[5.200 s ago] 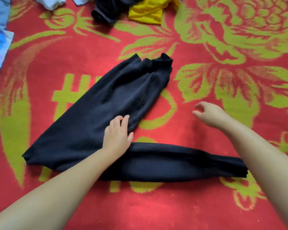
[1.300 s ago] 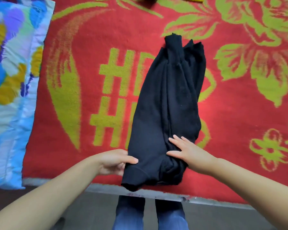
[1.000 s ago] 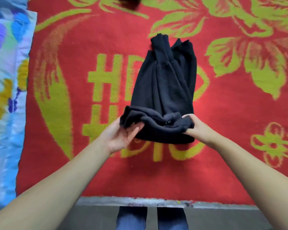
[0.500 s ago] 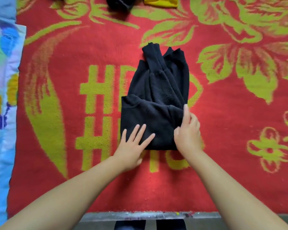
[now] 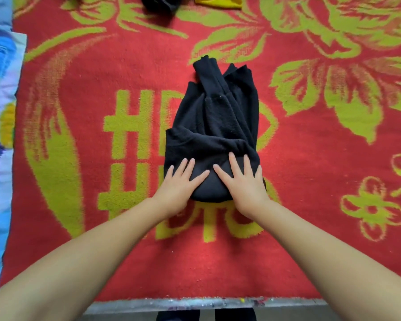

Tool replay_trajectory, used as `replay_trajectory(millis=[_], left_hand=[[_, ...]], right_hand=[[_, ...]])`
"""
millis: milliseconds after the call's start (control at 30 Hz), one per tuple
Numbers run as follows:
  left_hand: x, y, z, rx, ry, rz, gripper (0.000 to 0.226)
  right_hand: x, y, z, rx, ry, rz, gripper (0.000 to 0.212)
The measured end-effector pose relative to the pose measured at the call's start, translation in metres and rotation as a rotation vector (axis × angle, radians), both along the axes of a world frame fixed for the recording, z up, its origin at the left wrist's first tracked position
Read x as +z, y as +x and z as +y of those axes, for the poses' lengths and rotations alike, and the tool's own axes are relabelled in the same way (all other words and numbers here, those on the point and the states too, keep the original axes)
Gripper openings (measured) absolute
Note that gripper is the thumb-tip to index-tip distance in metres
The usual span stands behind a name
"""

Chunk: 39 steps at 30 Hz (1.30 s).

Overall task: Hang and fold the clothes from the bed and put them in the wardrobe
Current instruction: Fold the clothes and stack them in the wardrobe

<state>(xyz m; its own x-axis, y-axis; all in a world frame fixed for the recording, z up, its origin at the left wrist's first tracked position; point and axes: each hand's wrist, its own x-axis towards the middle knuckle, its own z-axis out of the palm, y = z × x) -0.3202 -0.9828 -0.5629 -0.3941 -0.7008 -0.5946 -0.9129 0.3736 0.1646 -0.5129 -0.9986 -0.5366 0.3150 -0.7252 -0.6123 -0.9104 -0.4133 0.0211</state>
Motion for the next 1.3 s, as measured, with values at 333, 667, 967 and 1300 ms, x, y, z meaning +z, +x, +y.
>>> replay_trajectory(millis=[333, 667, 967, 1300], left_hand=[[0.077, 0.018, -0.051, 0.357, 0.838, 0.498, 0.036], [0.009, 0.013, -0.117, 1.579, 0.144, 1.098, 0.018], [-0.004, -0.008, -0.083, 1.374, -0.317, 0.842, 0.023], [-0.028, -0.001, -0.102, 1.459, -0.242, 0.570, 0.030]], right_hand=[[0.070, -0.048, -0.073, -0.101, 0.717, -0.288, 0.057], [0.026, -0.042, -0.147, -0.933, -0.276, -0.901, 0.045], [0.004, -0.032, -0.088, -1.276, -0.192, -0.846, 0.059], [-0.022, -0.068, -0.129, -1.024, -0.027, -0.673, 0.050]])
